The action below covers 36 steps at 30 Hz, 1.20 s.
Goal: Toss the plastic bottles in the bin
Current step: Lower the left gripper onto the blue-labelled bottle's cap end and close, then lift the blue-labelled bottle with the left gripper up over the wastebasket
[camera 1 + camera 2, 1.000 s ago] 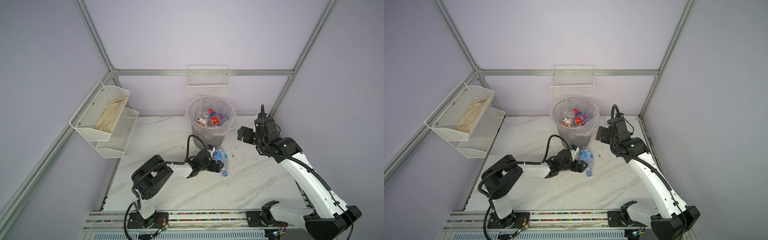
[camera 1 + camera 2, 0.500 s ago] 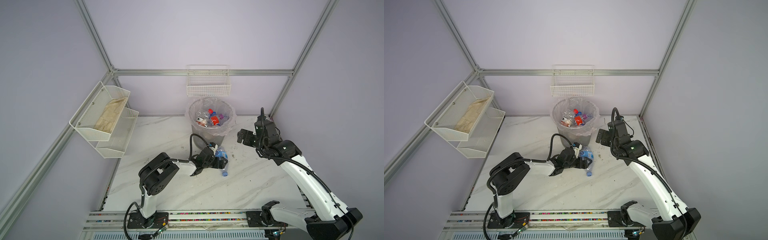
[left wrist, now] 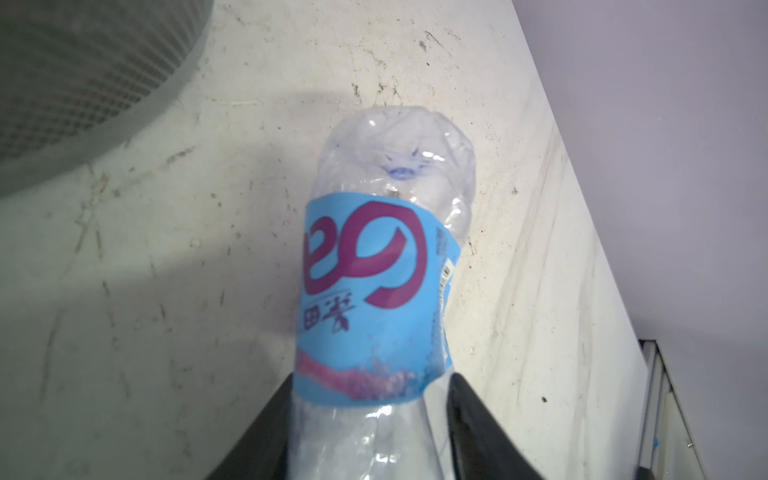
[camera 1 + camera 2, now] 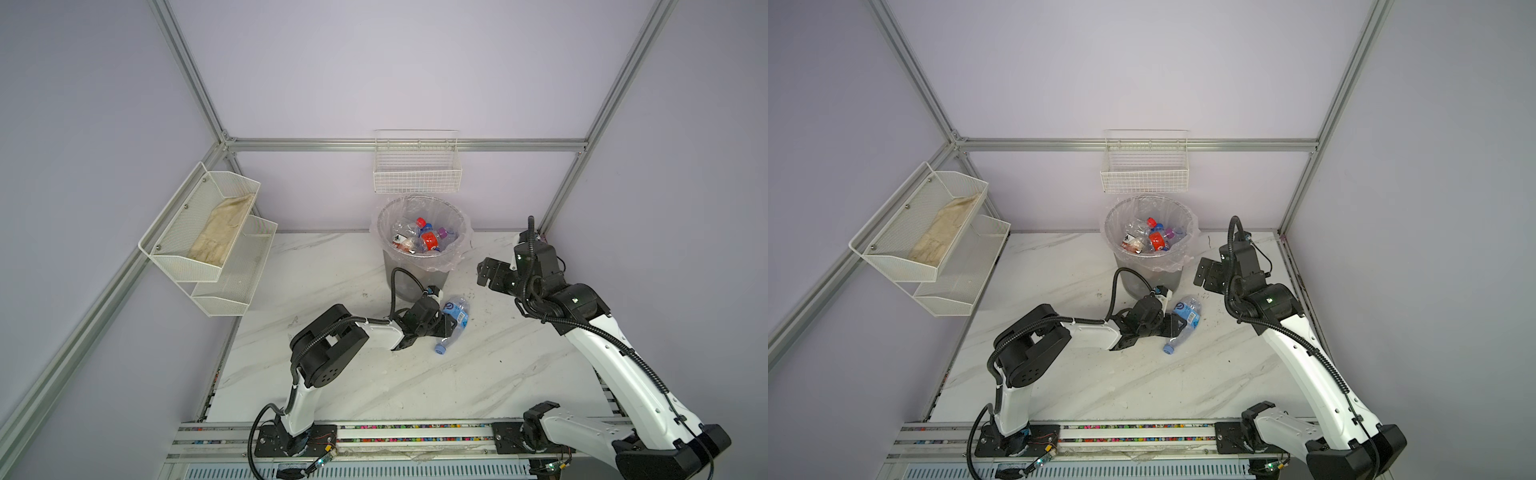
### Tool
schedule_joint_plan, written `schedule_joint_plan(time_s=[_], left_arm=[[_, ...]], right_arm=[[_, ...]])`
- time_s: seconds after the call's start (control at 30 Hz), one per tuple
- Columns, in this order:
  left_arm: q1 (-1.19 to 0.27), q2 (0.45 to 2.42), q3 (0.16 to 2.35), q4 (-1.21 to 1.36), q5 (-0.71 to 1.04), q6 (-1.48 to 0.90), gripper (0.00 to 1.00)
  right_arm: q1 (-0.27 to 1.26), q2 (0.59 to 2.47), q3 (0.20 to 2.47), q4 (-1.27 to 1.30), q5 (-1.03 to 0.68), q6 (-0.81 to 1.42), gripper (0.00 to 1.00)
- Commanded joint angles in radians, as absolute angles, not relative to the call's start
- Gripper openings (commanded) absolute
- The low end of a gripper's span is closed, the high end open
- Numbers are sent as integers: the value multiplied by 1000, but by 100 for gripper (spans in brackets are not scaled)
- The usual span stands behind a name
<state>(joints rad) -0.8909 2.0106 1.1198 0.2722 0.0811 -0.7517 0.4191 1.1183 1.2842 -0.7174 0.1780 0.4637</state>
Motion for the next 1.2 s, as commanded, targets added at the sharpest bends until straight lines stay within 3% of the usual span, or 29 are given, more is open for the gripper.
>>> schedule_joint_plan(time_s=[0.0, 0.1, 0.4, 1.17], left_arm=[[-894, 1999, 1188, 215, 37, -725, 40], [-898, 1985, 1172, 207, 29, -714, 32], [-913, 1902, 1117, 197, 7, -670, 24], [-1006, 1474, 973, 13, -138, -425, 22]], right_arm=[[412, 1097, 1281, -712, 193, 472, 98], [410, 1091, 1280, -714, 195, 473, 97], [409, 1083, 1286, -713, 202, 472, 97], [402, 1057, 1384, -728, 286, 476, 97]])
